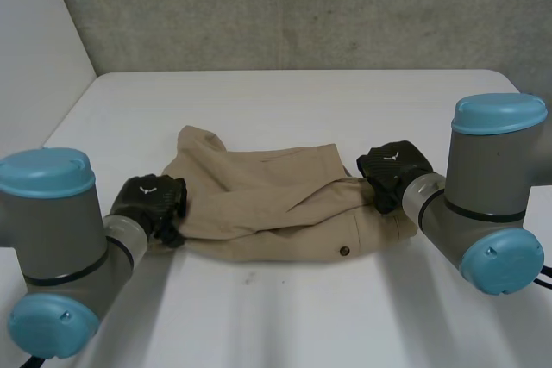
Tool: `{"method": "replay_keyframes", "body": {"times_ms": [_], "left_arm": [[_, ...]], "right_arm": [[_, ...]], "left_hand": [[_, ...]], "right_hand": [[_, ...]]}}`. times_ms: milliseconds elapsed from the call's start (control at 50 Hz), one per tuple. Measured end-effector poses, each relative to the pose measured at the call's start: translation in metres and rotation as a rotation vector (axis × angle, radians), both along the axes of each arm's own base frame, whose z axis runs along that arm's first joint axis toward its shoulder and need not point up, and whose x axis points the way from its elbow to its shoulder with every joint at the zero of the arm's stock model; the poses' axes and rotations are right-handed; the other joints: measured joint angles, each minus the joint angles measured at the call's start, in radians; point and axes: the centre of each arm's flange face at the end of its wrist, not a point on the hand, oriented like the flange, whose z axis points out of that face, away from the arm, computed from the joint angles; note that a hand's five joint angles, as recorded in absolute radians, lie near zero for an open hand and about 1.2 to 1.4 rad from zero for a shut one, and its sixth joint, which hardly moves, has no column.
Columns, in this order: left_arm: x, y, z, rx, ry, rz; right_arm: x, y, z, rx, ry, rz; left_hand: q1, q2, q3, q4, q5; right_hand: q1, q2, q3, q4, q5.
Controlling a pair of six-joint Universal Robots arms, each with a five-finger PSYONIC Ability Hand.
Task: Fold the shorts.
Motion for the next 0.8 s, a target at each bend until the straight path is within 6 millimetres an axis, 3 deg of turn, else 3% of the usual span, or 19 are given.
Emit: {"method": "replay_keyframes", "body": {"times_ms": [220,320,420,520,600,660,680,740,800], "left_arm": [[0.001,-0.016,0.003,-0.018,0.008,0.021],[0.000,-0.021,0.008,-0.019,0.013,0.014],[-0.004,-0.027,0.009,-0.007,0.024,-0.014],[-0.011,-0.047,0.008,-0.015,0.033,-0.036],[-0.016,-0.075,0.018,-0.089,0.026,-0.042],[-0.020,-0.104,0.043,-0.225,0.021,-0.039],[-0.023,-0.119,0.065,-0.331,0.030,-0.035],[-0.030,-0.140,0.112,-0.548,0.074,-0.025],[-0.035,-0.146,0.168,-0.782,0.157,-0.013]], "right_arm": [[0.000,0.000,0.000,-0.002,0.002,0.000],[0.001,-0.001,0.002,-0.012,0.006,0.003],[0.002,-0.003,0.005,-0.043,0.034,0.022],[0.008,-0.009,0.011,-0.120,0.098,0.063],[0.016,-0.019,0.022,-0.207,0.120,0.084],[0.028,-0.037,0.045,-0.352,0.085,0.083],[0.033,-0.045,0.058,-0.430,0.053,0.077],[0.045,-0.061,0.099,-0.642,-0.055,0.056],[0.051,-0.065,0.145,-0.842,-0.185,0.032]], "left_hand": [[0.104,0.103,0.103,0.097,0.094],[0.357,0.380,0.370,0.376,0.365],[0.362,0.440,0.429,0.438,0.397],[0.362,0.442,0.432,0.453,0.397],[0.362,0.444,0.433,0.455,0.397],[0.362,0.444,0.434,0.455,0.397],[0.362,0.444,0.434,0.455,0.397],[0.362,0.445,0.434,0.455,0.397],[0.362,0.445,0.434,0.455,0.397]], "right_hand": [[0.000,0.000,0.000,0.000,0.000],[0.000,0.000,0.000,0.000,0.000],[0.000,0.000,0.000,0.000,0.000],[0.000,0.000,0.000,0.000,0.000],[0.000,0.000,0.000,0.000,0.000],[0.000,0.000,0.000,0.000,0.000],[0.000,0.000,0.000,0.000,0.000],[0.000,0.000,0.002,0.001,0.000],[0.000,0.000,0.005,0.001,0.000]]}}
